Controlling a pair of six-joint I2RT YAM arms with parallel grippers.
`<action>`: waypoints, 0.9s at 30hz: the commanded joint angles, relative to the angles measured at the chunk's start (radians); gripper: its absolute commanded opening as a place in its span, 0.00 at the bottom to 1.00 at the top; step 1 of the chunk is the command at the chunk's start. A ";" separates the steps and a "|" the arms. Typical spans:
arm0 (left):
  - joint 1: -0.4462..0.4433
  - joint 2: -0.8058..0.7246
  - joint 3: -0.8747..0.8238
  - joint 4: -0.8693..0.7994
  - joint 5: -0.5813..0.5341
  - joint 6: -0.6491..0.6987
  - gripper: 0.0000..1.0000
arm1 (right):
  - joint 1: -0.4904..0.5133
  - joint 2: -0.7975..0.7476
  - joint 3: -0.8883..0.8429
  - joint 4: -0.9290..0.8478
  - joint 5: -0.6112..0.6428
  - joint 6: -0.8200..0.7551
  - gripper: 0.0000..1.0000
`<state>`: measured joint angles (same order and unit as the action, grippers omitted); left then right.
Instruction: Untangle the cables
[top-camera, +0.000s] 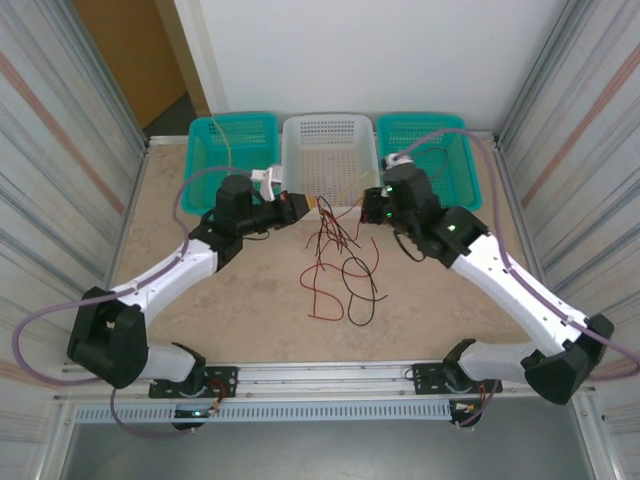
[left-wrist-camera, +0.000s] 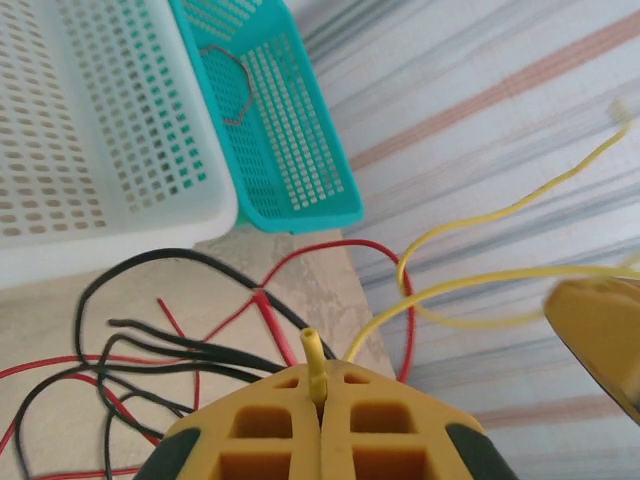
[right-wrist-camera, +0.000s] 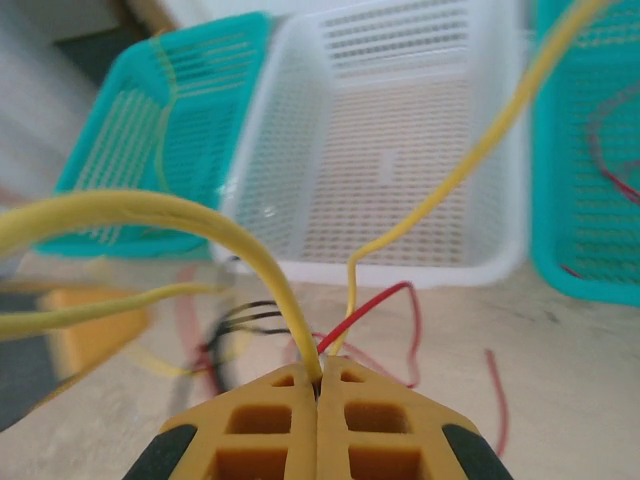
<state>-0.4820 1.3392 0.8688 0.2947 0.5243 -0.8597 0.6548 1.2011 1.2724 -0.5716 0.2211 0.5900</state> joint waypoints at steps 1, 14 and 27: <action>0.046 -0.099 -0.119 0.237 -0.121 -0.153 0.00 | -0.132 -0.097 -0.067 -0.022 -0.091 0.142 0.00; -0.041 -0.214 -0.496 0.542 -0.618 -0.580 0.00 | -0.112 -0.121 -0.024 -0.046 -0.187 0.062 0.00; 0.068 -0.436 -0.060 -0.561 -0.466 0.179 0.93 | 0.095 0.085 0.302 -0.257 -0.049 -0.179 0.00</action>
<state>-0.4438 0.9630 0.7441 0.0635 0.0803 -0.9665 0.7361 1.2575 1.5307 -0.7479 0.1272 0.4946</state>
